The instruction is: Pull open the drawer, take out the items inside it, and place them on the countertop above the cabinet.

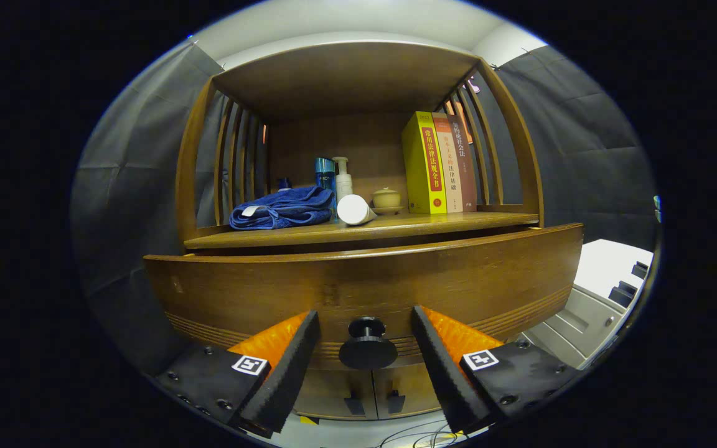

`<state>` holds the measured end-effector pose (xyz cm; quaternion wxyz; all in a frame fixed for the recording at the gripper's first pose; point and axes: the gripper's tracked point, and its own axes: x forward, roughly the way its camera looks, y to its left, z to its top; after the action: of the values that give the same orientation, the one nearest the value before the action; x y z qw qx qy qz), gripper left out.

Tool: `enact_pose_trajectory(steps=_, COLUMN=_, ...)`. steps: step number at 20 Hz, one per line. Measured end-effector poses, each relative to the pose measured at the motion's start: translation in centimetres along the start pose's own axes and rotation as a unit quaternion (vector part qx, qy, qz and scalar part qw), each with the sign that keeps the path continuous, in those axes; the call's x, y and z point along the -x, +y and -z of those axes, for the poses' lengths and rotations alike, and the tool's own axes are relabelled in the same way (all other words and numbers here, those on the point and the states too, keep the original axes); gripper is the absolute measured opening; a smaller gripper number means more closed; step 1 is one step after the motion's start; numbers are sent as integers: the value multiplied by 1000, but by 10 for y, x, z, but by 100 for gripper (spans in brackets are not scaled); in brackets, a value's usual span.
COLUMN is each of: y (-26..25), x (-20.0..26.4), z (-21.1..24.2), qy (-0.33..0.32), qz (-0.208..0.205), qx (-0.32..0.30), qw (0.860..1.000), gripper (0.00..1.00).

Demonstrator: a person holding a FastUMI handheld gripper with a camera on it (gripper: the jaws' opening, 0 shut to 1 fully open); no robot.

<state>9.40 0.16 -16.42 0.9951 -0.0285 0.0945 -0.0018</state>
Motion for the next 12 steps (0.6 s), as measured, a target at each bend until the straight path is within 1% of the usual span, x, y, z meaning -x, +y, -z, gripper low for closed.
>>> enact_pose_trajectory(steps=6, y=0, x=-35, z=-4, qy=1, qz=1, qx=-4, qw=1000, gripper=98)
enact_pose_trajectory(steps=12, y=1, x=-48, z=-7, qy=3, qz=1, qx=-4, qw=1000, gripper=99)
